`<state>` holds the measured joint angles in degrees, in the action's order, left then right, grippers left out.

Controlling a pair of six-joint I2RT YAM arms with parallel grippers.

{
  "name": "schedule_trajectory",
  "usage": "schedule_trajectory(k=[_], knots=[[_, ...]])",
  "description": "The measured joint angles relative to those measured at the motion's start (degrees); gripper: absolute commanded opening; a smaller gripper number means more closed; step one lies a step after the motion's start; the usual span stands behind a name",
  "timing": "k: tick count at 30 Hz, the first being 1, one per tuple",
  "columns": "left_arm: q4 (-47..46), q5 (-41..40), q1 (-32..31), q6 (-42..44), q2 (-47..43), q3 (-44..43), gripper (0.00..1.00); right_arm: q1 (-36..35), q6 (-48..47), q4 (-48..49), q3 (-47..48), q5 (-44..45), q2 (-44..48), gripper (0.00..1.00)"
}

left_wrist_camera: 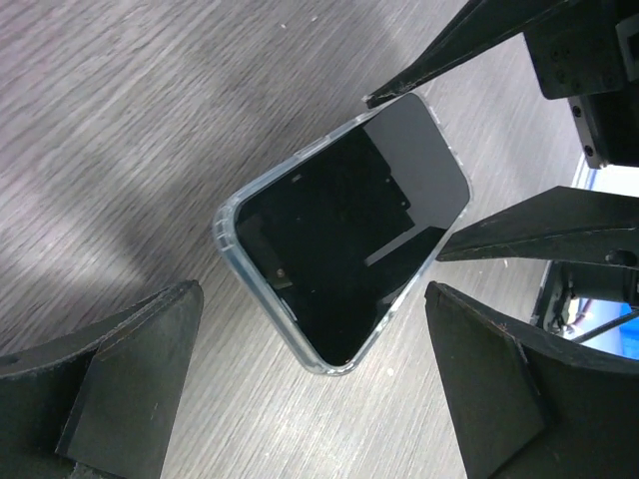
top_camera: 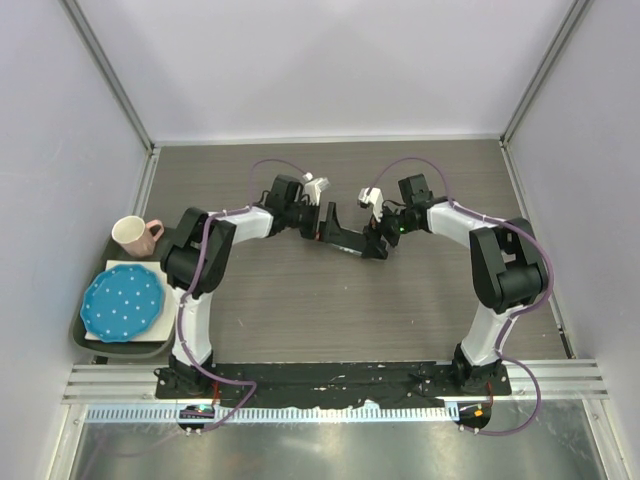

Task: Take the phone out of the phone case
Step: Adjust the phone.

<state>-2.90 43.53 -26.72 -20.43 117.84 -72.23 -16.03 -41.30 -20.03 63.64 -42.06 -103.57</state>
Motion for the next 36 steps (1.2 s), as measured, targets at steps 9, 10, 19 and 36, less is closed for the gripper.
schedule_trajectory(k=[9,10,19,36], knots=[[-7.5,7.2,-0.4,-7.7,2.8,0.6,0.92,-0.1,0.2,1.6,-2.1,0.3,0.5,0.37],[-8.6,8.1,-0.4,-8.5,3.1,1.0,0.89,-0.2,-0.2,1.6,-2.6,0.7,1.0,0.37],[-12.8,15.6,-0.6,-13.7,4.3,2.1,0.76,-0.6,-3.8,3.9,-6.5,3.7,7.0,0.34],[-15.0,20.1,-0.7,-19.0,6.1,2.1,0.17,-4.5,-8.5,9.0,-11.8,9.9,10.7,0.34]])
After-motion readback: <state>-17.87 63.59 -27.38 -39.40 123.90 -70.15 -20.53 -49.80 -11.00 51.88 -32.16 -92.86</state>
